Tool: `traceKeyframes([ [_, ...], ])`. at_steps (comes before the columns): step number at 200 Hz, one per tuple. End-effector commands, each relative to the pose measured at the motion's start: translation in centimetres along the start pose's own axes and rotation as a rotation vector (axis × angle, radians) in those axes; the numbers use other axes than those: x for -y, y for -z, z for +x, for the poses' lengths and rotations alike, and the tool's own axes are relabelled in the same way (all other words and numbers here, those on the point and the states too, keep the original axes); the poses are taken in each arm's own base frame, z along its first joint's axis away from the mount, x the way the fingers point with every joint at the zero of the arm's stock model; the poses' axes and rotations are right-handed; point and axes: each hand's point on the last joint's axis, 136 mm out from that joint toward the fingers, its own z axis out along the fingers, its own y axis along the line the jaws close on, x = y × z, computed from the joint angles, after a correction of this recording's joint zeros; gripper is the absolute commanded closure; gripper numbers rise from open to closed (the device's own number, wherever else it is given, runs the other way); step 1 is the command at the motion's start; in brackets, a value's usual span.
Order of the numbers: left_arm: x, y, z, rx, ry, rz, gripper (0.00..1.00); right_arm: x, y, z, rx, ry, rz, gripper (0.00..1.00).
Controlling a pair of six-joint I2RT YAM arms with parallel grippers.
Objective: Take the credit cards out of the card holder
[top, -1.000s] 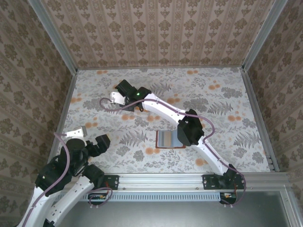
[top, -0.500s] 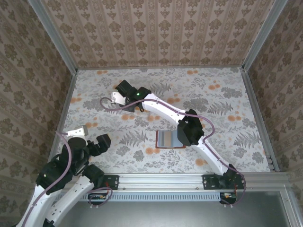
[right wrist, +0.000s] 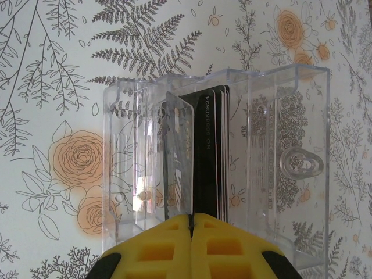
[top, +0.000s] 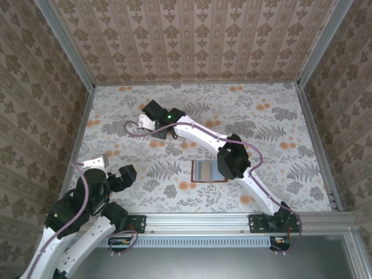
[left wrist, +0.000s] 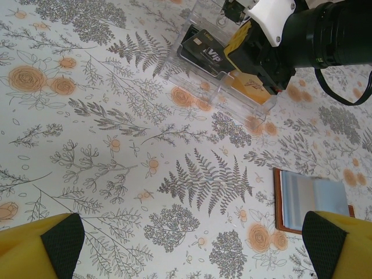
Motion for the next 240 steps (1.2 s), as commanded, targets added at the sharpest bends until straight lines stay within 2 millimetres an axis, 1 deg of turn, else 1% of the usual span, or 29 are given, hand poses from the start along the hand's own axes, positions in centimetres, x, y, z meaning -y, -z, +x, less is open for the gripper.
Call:
traceKeyframes([
  [1,-0.4,0.3,0.2,0.006,0.019,0.001,0.0,0.5,-0.7,0.4,-0.019,-0.027,0.029,1.0],
  [39,-0.3,0.3,0.2,0.007,0.022,0.007,0.0,1.1,-0.9,0.1,-0.014,-0.051,0.057,1.0],
  [71,-0.2,0.2,0.4,0.0,0.023,0.009,0.0,1.3,-1.4,0.5,-0.025,-0.069,0.066,1.0],
  [112,-0.3,0.1,0.4,-0.001,0.021,0.006,0.0,1.9,-1.0,0.7,-0.02,-0.119,0.061,1.0],
  [145,-0.3,0.0,0.5,-0.005,0.019,0.008,0.0,1.8,-1.4,0.8,-0.022,-0.12,0.063,1.0],
  [154,-0.3,0.0,0.6,-0.005,0.02,0.01,0.0,1.8,-1.6,0.9,-0.024,-0.123,0.063,0.96],
  [177,-0.3,0.1,0.6,-0.002,0.023,0.015,0.0,1.6,-1.9,0.8,-0.018,-0.134,0.059,0.94],
  [181,-0.3,0.1,0.6,-0.002,0.022,0.015,0.0,1.6,-2.0,0.8,-0.017,-0.136,0.058,0.89],
  [187,-0.3,0.1,0.6,-0.001,0.022,0.013,0.0,1.5,-2.0,0.8,-0.015,-0.138,0.055,0.8],
  [194,-0.3,0.1,0.6,-0.001,0.022,0.013,0.0,1.5,-2.0,0.6,-0.011,-0.14,0.056,0.73],
  [209,-0.3,0.1,0.6,-0.001,0.022,0.014,0.0,1.5,-2.0,0.5,-0.006,-0.141,0.057,0.72],
  [219,-0.3,0.1,0.6,-0.001,0.023,0.013,0.0,1.6,-2.0,0.5,-0.003,-0.147,0.059,0.68],
  [240,-0.3,0.1,0.5,0.0,0.023,0.012,0.0,1.6,-2.0,0.3,0.001,-0.147,0.06,0.68],
])
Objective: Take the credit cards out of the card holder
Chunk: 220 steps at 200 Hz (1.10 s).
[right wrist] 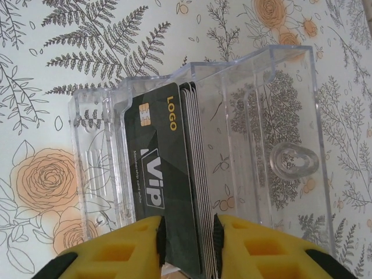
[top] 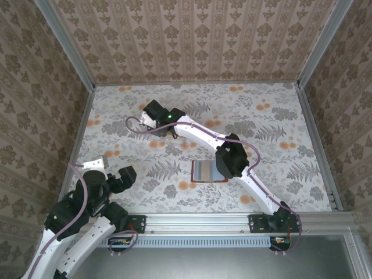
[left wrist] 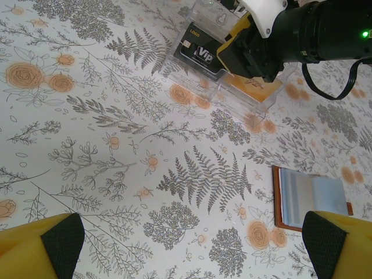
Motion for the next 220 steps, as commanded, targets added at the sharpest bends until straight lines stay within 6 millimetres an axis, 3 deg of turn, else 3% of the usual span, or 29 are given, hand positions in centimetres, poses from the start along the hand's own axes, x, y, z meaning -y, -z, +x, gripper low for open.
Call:
traceKeyframes([
  [1,-0.2,0.0,0.1,0.003,0.02,0.001,0.0,0.6,-0.3,-0.4,0.012,-0.027,0.024,0.67],
  [49,0.0,-0.1,0.2,0.001,0.015,0.008,0.0,1.2,1.0,-1.1,0.041,-0.068,0.037,0.67],
  [91,0.4,-0.1,0.0,0.003,0.001,0.023,0.0,2.5,6.3,-3.2,0.168,-0.167,0.044,0.61],
  [129,1.7,-0.8,-0.1,-0.023,-0.027,0.058,0.0,3.2,11.3,-3.2,0.274,-0.36,0.03,0.6],
  [155,3.0,-2.1,0.3,-0.064,-0.04,0.091,0.0,2.8,14.2,-0.9,0.311,-0.538,0.009,0.6],
  [175,4.4,-3.6,0.9,-0.112,-0.044,0.129,0.0,2.1,16.0,2.2,0.306,-0.664,-0.008,0.59],
  [220,7.5,-8.0,2.9,-0.246,-0.02,0.198,0.05,0.1,18.2,11.6,0.265,-0.971,-0.039,0.59],
])
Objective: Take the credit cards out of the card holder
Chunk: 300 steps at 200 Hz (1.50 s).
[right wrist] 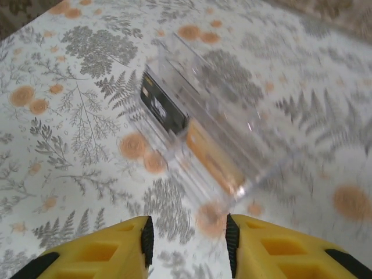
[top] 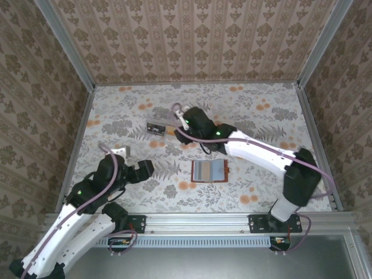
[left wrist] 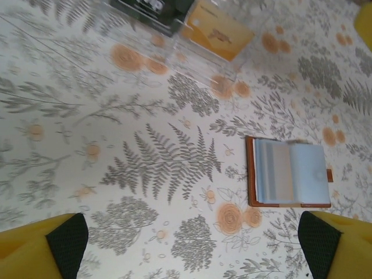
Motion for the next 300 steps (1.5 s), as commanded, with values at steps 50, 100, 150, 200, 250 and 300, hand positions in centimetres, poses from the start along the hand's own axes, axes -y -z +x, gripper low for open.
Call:
traceKeyframes([
  [50,5.7,-7.3,2.0,-0.144,-0.027,0.114,0.11,6.6,3.4,14.0,-0.13,-0.471,0.111,0.58],
  [100,8.6,-12.4,4.4,-0.233,-0.037,0.132,0.25,9.1,3.7,21.2,-0.209,-0.601,0.158,0.64],
  [150,10.0,-15.9,6.5,-0.315,-0.072,0.125,0.38,9.1,2.7,22.9,-0.264,-0.606,0.149,0.65],
  [200,11.6,-18.3,8.3,-0.381,-0.077,0.168,0.43,8.5,1.5,23.7,-0.311,-0.611,0.125,0.7],
  [250,11.5,-19.3,9.4,-0.416,-0.082,0.153,0.46,8.0,1.3,23.8,-0.318,-0.61,0.1,0.75],
  [300,11.4,-19.9,10.2,-0.448,-0.089,0.152,0.46,7.7,0.9,23.9,-0.33,-0.616,0.085,0.8],
])
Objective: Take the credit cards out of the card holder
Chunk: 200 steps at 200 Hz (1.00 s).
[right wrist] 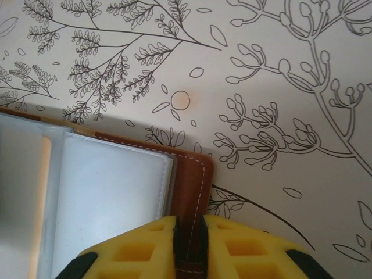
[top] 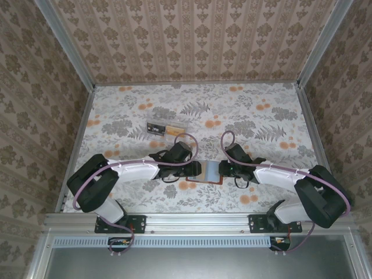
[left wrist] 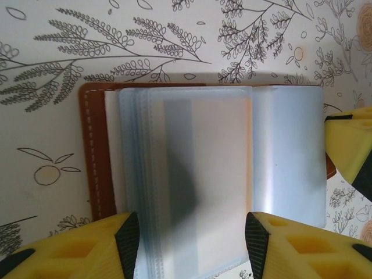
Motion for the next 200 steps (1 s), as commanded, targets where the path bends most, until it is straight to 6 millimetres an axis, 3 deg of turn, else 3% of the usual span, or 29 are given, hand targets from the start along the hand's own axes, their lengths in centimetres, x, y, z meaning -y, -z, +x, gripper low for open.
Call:
traceKeyframes([
  [1,1.3,-0.3,-0.4,-0.006,-0.01,0.036,0.46,-0.7,-0.2,-0.2,-0.007,-0.01,-0.028,0.8],
  [25,1.3,-0.4,-0.2,-0.011,-0.01,0.04,0.47,-0.8,-0.3,-0.3,-0.01,-0.009,-0.032,0.81],
  [95,4.4,0.4,-0.4,0.003,-0.066,0.138,0.48,-0.7,-1.0,0.1,-0.029,-0.014,-0.026,0.81],
  [129,4.8,0.5,-0.3,-0.003,-0.078,0.148,0.46,-0.7,-1.0,0.2,-0.031,-0.015,-0.027,0.81],
  [200,5.2,0.6,-0.2,-0.007,-0.097,0.162,0.05,-0.5,-0.9,0.2,-0.03,-0.022,-0.021,0.8],
])
